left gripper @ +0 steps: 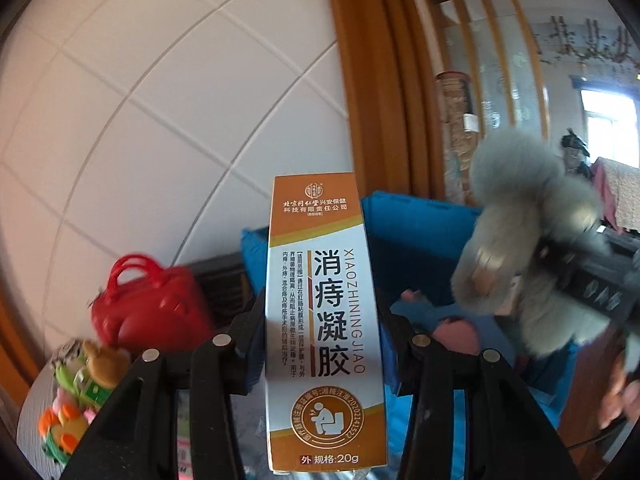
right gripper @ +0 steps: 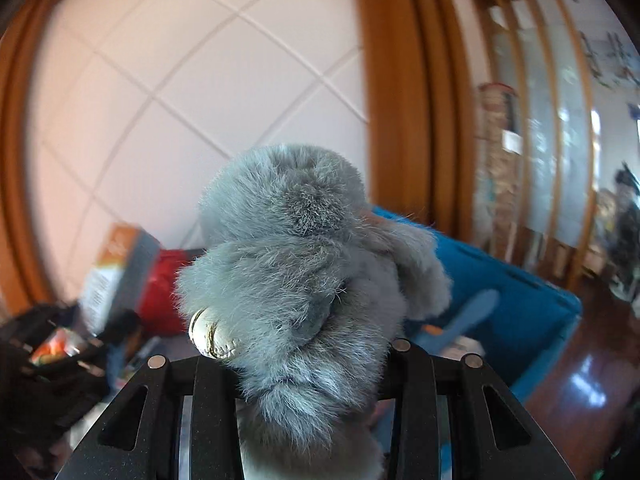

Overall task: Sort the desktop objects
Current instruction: 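Carry the ointment box and grey rabbit into the blue crate and release both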

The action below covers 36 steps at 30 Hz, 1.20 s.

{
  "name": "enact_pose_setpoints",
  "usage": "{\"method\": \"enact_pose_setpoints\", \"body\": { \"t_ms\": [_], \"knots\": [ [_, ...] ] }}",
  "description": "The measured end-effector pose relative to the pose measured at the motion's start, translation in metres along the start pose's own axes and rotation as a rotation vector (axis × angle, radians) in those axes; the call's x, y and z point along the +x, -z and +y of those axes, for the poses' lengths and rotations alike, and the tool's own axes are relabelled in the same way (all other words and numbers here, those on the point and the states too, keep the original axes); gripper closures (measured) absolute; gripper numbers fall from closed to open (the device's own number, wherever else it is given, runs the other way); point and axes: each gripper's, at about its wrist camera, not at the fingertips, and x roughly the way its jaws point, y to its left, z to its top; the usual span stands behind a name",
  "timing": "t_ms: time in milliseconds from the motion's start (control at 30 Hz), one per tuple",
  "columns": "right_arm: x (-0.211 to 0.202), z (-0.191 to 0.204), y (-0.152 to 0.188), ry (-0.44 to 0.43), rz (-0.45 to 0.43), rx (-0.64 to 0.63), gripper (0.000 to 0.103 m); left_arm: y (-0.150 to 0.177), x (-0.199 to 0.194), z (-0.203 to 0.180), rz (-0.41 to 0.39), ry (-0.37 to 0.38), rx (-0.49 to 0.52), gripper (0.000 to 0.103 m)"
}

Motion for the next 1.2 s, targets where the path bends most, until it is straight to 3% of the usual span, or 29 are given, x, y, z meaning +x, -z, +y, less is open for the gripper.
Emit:
{"method": "enact_pose_setpoints", "body": {
  "t_ms": [167,500,700,1067,1200],
  "knots": [
    [0.020,-0.036,0.001,0.088,0.037,0.042,0.068,-0.025,0.019,-0.041,-0.008,0.071,0.049,0.058],
    [0.030,-0.062,0.002,0.170,0.055,0.065,0.068,-0.041,0.071,-0.073,0.108,0.145,0.044,0.058],
    [0.044,-0.077,-0.006,0.207,0.077,0.056,0.068,-0.040,0.091,-0.088,0.145,0.138,0.060,0.058],
    [0.057,-0.067,-0.003,0.232,0.113,0.035,0.067,-0.039,0.097,-0.097,0.168,0.152,0.070,0.058],
    [0.059,-0.068,-0.002,0.252,0.123,0.030,0.061,-0.038,0.102,-0.099,0.189,0.137,0.070,0.057]
  ]
}}
